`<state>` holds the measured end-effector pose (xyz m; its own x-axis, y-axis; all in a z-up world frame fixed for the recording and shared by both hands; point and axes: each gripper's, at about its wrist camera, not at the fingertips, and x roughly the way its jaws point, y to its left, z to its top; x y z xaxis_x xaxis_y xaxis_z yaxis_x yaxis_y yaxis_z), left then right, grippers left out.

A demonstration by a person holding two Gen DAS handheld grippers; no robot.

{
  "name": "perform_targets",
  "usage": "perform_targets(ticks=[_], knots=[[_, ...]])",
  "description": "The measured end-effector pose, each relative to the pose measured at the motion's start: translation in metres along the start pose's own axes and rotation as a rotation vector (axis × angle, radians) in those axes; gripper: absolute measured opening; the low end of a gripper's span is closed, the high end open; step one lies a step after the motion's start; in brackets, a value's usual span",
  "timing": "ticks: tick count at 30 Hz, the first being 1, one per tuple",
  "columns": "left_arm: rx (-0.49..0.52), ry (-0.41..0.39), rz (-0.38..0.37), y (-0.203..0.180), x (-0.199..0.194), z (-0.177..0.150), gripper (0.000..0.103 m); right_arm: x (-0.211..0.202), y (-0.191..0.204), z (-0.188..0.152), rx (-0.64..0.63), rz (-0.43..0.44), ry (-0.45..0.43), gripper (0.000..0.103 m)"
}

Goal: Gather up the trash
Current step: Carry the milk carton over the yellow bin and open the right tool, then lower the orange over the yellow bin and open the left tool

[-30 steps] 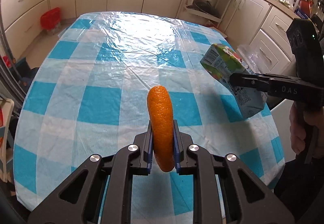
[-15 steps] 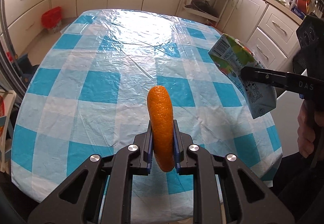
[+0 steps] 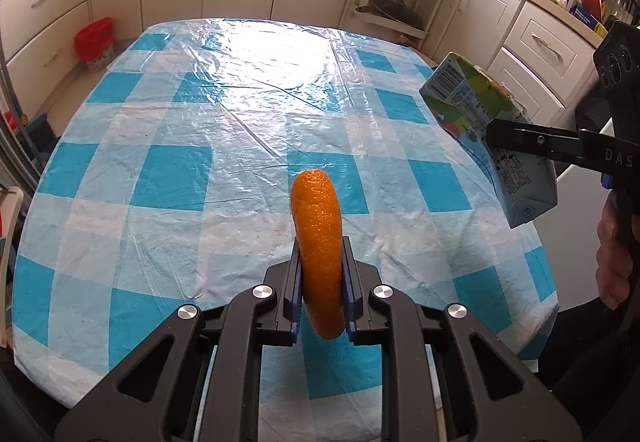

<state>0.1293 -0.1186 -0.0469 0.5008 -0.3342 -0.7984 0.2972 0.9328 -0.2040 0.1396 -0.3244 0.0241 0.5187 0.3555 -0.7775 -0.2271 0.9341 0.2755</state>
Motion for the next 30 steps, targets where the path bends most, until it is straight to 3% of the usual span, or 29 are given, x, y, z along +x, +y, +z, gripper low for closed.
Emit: perform_targets(ticks=[9, 17, 24, 26, 27, 30], knots=[[0.034, -0.008, -0.049, -0.023, 0.002, 0.008, 0.015, -0.032, -0.043, -0.008, 0.096, -0.054, -0.065, 0.028], [0.084, -0.003, -0.120, -0.072, 0.010, 0.017, 0.015, -0.061, -0.100, -0.025, 0.230, -0.136, -0.118, 0.028], [0.140, 0.007, -0.180, -0.125, 0.023, 0.026, 0.015, -0.047, -0.150, -0.043, 0.340, -0.298, -0.054, 0.028], [0.156, 0.008, -0.193, -0.140, 0.027, 0.029, 0.015, -0.035, -0.165, -0.047, 0.380, -0.336, -0.005, 0.031], [0.166, 0.008, -0.198, -0.148, 0.028, 0.031, 0.015, -0.033, -0.172, -0.048, 0.408, -0.349, 0.002, 0.040], [0.192, 0.006, -0.208, -0.168, 0.032, 0.034, 0.015, -0.046, -0.181, -0.042, 0.459, -0.346, -0.062, 0.043]])
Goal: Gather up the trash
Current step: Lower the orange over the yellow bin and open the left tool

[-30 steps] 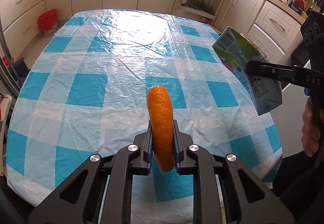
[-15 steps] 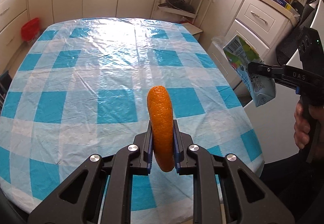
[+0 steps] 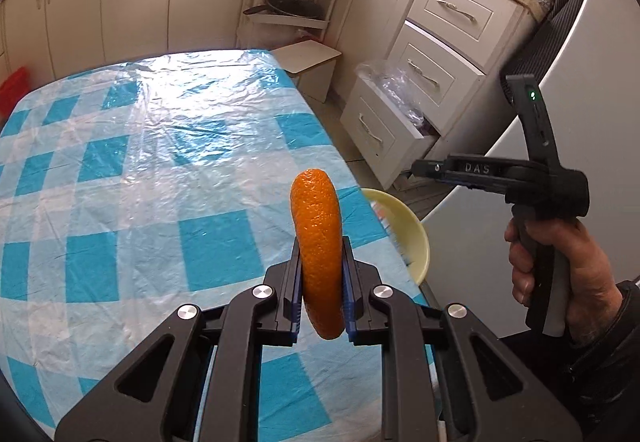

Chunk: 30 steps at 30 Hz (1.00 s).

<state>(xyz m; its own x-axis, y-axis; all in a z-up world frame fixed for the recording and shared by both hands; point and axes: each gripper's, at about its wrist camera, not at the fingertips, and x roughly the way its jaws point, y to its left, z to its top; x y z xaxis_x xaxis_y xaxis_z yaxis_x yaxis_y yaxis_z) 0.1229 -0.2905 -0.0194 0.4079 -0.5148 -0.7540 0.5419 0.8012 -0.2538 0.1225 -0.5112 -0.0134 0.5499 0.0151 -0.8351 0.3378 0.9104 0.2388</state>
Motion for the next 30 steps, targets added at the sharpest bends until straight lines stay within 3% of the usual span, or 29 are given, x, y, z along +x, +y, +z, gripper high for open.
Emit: perform_targets(ticks=[4, 9, 13, 23, 30], knots=[[0.032, 0.010, -0.007, -0.021, 0.012, 0.007, 0.015, -0.042, 0.001, 0.011, 0.023, 0.042, -0.175, 0.060], [0.071, 0.031, -0.026, -0.052, 0.035, 0.012, 0.015, -0.092, -0.005, 0.019, 0.076, 0.098, -0.374, 0.068], [0.099, 0.065, -0.046, -0.081, 0.063, 0.015, 0.015, -0.117, -0.018, 0.022, 0.126, 0.109, -0.485, 0.071], [0.167, 0.172, -0.010, -0.145, 0.139, 0.031, 0.017, -0.122, -0.041, 0.026, 0.196, 0.147, -0.502, 0.071], [0.155, 0.188, 0.038, -0.151, 0.154, 0.038, 0.043, -0.125, -0.044, 0.023, 0.206, 0.160, -0.508, 0.071]])
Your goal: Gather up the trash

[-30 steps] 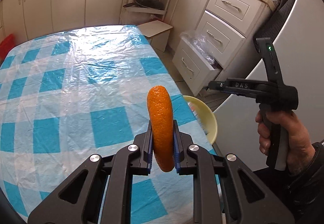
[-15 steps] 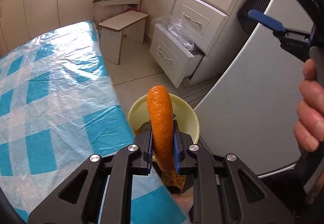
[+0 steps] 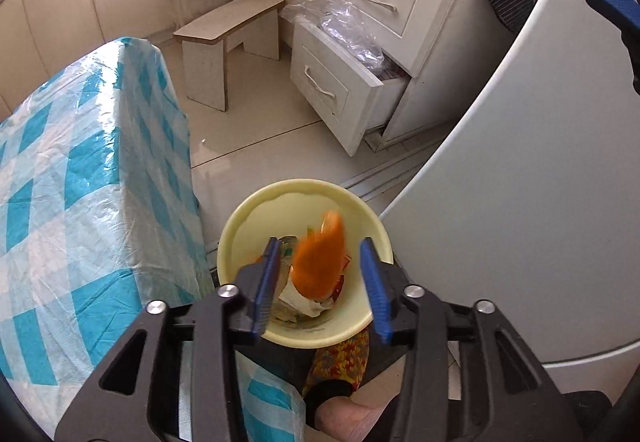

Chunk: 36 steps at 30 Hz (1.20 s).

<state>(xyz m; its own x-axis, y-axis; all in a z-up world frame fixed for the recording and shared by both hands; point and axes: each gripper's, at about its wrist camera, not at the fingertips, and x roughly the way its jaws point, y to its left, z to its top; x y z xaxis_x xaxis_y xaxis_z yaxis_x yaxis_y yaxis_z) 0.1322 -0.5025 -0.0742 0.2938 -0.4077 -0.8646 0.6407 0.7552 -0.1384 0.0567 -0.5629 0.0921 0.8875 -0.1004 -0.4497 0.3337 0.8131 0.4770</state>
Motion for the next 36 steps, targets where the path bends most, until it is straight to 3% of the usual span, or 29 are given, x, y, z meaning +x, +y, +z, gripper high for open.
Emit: perform_targets(ticks=[12, 23, 28, 36], knots=[[-0.041, -0.039, 0.016, 0.017, -0.027, -0.009, 0.069, 0.002, -0.001, -0.002, 0.006, -0.025, -0.006, 0.075], [-0.096, -0.128, 0.087, 0.065, -0.103, -0.049, 0.086, 0.009, 0.010, -0.013, -0.064, -0.104, 0.038, 0.085], [-0.138, -0.204, 0.189, 0.099, -0.153, -0.077, 0.095, 0.006, 0.032, -0.039, -0.149, -0.122, 0.096, 0.089], [-0.209, -0.254, 0.327, 0.157, -0.222, -0.134, 0.095, -0.028, 0.079, -0.111, -0.276, -0.100, 0.121, 0.093]])
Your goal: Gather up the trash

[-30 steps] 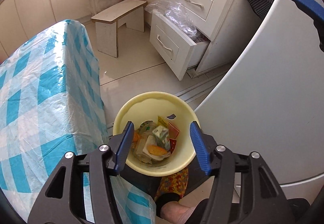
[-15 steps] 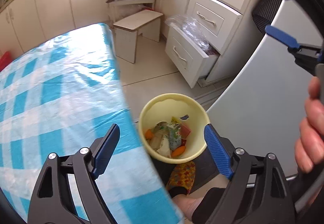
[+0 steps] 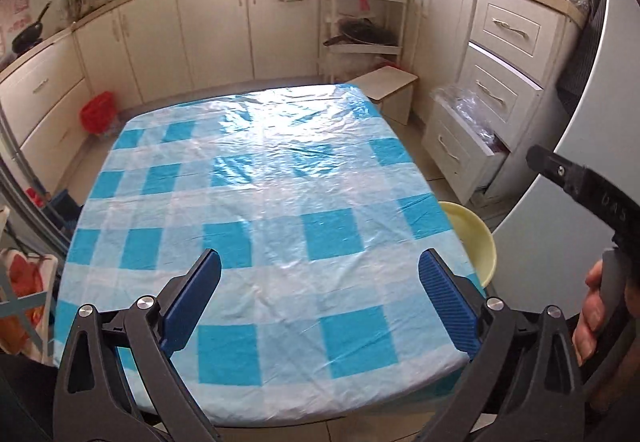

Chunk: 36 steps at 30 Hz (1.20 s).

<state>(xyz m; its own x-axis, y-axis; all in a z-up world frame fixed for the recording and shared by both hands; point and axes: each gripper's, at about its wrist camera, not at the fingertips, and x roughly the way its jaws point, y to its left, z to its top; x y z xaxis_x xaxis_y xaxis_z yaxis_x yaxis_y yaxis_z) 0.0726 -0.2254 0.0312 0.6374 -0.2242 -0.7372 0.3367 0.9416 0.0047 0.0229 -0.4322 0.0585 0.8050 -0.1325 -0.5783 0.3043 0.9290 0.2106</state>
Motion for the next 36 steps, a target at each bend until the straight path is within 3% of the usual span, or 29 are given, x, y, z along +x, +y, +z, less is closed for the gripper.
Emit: perform_targets(ticks=[8, 18, 23, 27, 36], knots=[[-0.016, -0.023, 0.070, 0.049, -0.058, -0.033, 0.095, -0.045, 0.049, -0.031, -0.084, 0.022, -0.043, 0.093], [0.018, -0.056, 0.073, 0.056, -0.122, -0.066, 0.095, -0.137, 0.098, -0.056, -0.123, 0.074, -0.022, 0.096], [0.017, -0.026, 0.098, 0.059, -0.137, -0.084, 0.095, -0.151, 0.117, -0.085, -0.092, 0.104, 0.029, 0.096], [0.007, -0.040, 0.117, 0.063, -0.148, -0.092, 0.095, -0.149, 0.129, -0.101, -0.129, 0.081, 0.062, 0.096], [-0.001, -0.066, 0.118, 0.064, -0.163, -0.094, 0.095, -0.160, 0.125, -0.102, -0.107, 0.056, 0.025, 0.096]])
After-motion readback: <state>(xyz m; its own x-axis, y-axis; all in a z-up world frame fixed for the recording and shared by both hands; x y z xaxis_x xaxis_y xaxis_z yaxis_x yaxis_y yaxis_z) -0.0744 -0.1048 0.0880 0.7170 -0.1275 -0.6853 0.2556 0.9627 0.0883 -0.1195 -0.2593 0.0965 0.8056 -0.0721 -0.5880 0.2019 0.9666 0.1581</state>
